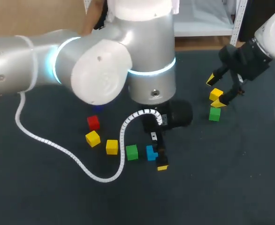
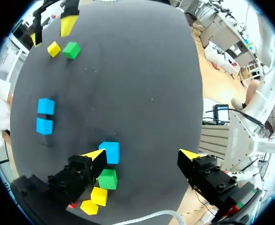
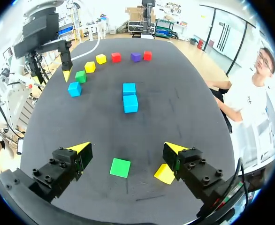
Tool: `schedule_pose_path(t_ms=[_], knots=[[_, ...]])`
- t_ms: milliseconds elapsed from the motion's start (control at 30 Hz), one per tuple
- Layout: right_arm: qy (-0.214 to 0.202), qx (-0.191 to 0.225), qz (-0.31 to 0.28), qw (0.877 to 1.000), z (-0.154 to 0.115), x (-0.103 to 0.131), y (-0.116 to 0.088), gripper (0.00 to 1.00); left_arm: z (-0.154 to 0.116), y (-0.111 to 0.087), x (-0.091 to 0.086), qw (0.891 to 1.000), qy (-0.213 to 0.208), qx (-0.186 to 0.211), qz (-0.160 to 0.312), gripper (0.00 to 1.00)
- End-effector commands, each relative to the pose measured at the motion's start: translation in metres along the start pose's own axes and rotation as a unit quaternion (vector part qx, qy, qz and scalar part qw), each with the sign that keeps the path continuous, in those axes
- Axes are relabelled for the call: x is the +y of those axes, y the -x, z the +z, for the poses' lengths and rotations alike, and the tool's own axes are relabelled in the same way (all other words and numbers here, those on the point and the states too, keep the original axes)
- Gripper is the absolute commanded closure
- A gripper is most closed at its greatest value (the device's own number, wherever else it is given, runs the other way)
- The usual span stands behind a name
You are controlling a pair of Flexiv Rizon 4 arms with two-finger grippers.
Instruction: Place the blue cubes, place green cubes on the blue cubes, place the yellow cubes on the green cubes, then place the red cubes on the yellow cubes, and place purple cube on the red cubes.
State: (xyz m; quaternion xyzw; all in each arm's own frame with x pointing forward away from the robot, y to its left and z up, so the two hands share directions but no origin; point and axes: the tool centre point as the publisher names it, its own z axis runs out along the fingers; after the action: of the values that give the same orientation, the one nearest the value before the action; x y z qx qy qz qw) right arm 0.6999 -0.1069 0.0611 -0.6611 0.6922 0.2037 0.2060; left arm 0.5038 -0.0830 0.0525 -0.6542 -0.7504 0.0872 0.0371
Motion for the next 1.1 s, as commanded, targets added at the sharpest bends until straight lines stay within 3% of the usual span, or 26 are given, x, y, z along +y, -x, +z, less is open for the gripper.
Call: schedule_pose_path(t_ms=[33,367,533,1100], knots=[[0.0,0.0,0.0,1.0,0.0,0.0,0.0,0.0,0.002,0.002,0.006,0.999,0.0,0.044,-0.011,0.0],[0.0,0.0,0.0,1.0,0.0,0.0,0.0,0.0,0.012,-0.01,0.011,0.999,0.02,0.039,-0.032,0.0],[0.0,0.0,0.0,1.0,0.0,0.0,0.0,0.0,0.016,-0.014,0.017,0.999,0.028,0.001,-0.03,0.0],[0.0,0.0,0.0,1.0,0.0,0.0,0.0,0.0,0.017,-0.013,0.037,0.999,0.007,0.024,-0.025,0.0]])
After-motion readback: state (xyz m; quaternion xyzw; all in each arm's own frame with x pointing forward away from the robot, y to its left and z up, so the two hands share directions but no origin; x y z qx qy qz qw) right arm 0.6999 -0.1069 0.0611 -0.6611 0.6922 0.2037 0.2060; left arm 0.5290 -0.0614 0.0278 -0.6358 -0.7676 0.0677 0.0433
